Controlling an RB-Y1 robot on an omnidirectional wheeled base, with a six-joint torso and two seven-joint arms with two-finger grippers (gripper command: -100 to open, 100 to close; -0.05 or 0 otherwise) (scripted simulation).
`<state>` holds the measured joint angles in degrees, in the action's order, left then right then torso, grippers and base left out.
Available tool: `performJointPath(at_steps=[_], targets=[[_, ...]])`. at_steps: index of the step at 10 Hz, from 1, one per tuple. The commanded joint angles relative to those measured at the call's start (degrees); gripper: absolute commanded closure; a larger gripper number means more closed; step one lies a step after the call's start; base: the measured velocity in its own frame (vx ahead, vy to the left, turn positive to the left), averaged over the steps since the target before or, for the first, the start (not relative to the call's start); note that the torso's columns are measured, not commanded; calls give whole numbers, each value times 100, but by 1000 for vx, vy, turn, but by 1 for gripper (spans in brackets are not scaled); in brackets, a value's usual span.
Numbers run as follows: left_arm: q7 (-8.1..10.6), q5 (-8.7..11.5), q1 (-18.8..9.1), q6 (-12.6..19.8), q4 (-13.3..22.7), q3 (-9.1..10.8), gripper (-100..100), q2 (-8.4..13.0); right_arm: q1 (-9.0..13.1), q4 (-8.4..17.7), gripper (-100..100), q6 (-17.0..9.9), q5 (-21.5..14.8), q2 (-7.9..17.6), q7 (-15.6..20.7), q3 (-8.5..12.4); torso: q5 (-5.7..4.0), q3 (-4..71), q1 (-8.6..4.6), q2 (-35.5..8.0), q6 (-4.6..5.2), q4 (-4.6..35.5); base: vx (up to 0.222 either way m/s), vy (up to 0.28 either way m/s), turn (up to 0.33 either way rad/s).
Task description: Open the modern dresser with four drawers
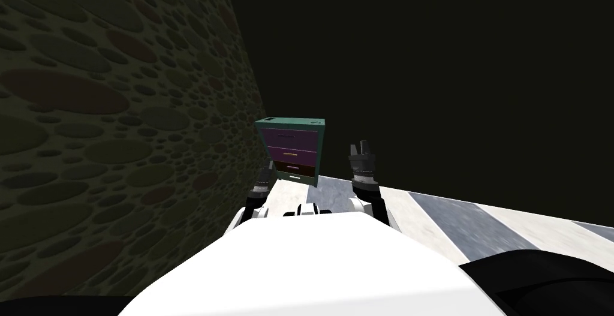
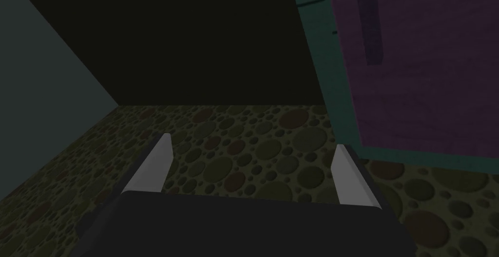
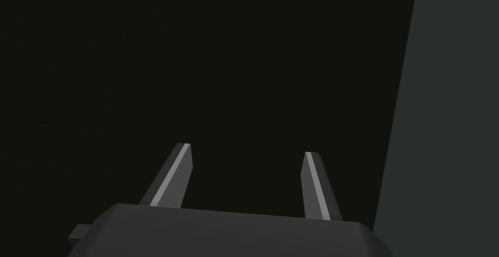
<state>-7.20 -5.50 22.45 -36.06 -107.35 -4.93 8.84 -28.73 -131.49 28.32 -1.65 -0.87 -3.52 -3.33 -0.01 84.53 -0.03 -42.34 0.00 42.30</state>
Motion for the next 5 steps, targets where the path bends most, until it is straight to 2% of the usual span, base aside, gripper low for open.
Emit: performJointPath(at_steps=[1, 5], targets=[[-36, -11, -108, -151, 474, -32, -100, -24, 0, 0, 0, 0, 0, 0, 0, 0, 0, 8, 3, 13, 0, -3, 131, 1, -46], [-73, -17, -256, -412, 1212, -60, -100, -67, 0, 0, 0, 0, 0, 0, 0, 0, -1, 1, -3, 1, 1, 0, 106, -11, -36]])
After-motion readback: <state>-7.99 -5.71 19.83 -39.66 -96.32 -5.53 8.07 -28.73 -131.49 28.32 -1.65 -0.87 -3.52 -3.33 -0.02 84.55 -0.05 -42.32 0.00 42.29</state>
